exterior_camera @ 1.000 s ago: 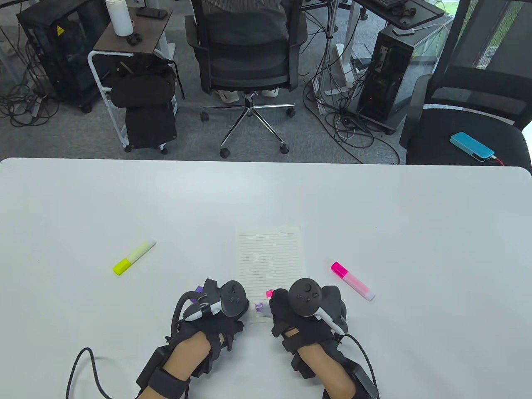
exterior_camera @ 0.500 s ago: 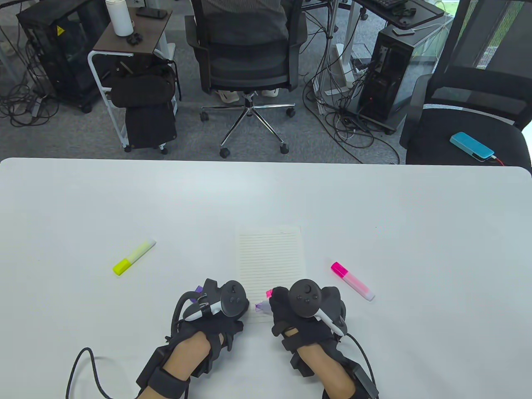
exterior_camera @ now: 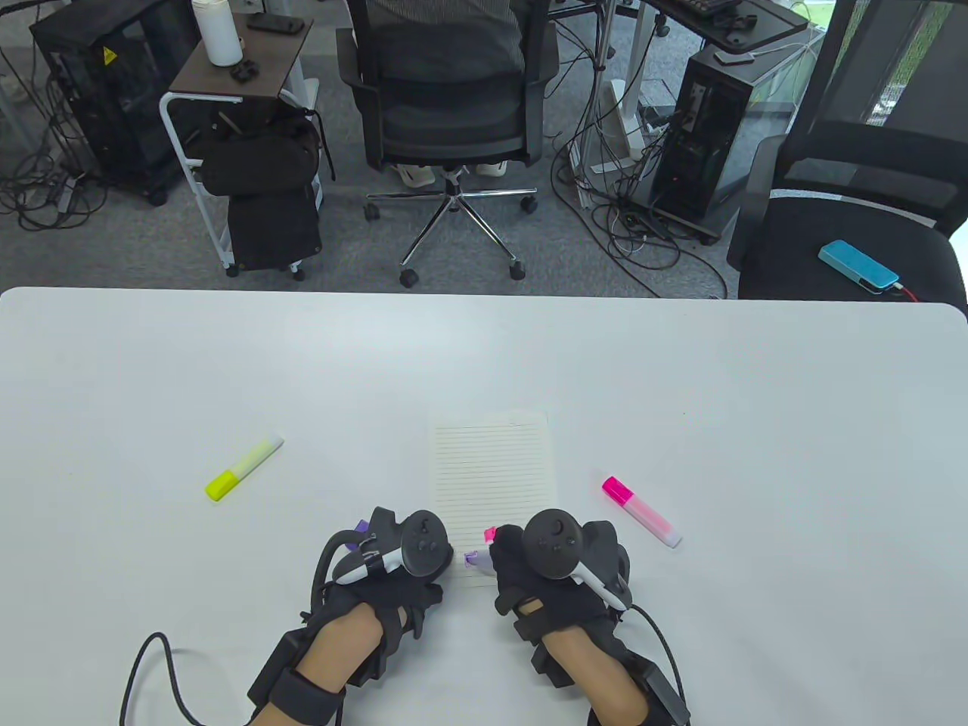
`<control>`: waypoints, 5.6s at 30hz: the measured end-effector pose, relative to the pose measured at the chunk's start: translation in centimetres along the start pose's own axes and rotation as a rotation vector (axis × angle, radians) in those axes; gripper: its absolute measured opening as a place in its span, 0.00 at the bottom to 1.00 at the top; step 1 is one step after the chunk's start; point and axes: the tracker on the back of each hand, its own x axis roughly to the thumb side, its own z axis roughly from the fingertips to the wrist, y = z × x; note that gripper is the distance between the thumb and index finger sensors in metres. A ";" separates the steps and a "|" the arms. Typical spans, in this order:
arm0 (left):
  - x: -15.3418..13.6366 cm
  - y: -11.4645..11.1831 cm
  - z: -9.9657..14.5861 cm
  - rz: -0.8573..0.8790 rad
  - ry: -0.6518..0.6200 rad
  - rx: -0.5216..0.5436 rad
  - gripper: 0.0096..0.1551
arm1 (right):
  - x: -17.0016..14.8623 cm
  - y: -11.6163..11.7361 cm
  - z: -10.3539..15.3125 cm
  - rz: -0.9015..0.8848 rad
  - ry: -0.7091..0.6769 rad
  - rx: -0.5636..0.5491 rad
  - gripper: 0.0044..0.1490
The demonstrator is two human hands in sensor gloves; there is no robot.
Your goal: Apply highlighter ink on paper
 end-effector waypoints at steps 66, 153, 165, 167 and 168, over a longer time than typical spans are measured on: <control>0.0 0.0 0.0 0.001 0.001 -0.001 0.37 | -0.1 -0.1 0.0 0.056 0.019 -0.040 0.24; 0.0 -0.1 0.0 0.000 0.001 -0.004 0.37 | -0.6 -0.4 -0.2 0.050 0.055 -0.027 0.23; 0.0 -0.1 -0.1 -0.002 0.000 -0.004 0.37 | -0.6 -0.4 -0.1 0.046 0.054 -0.015 0.23; 0.0 -0.1 -0.1 -0.001 0.000 -0.004 0.37 | -0.7 -0.3 -0.2 0.044 0.054 -0.031 0.23; 0.0 -0.1 -0.1 -0.001 0.000 -0.004 0.37 | -0.7 -0.4 -0.2 0.046 0.054 -0.030 0.24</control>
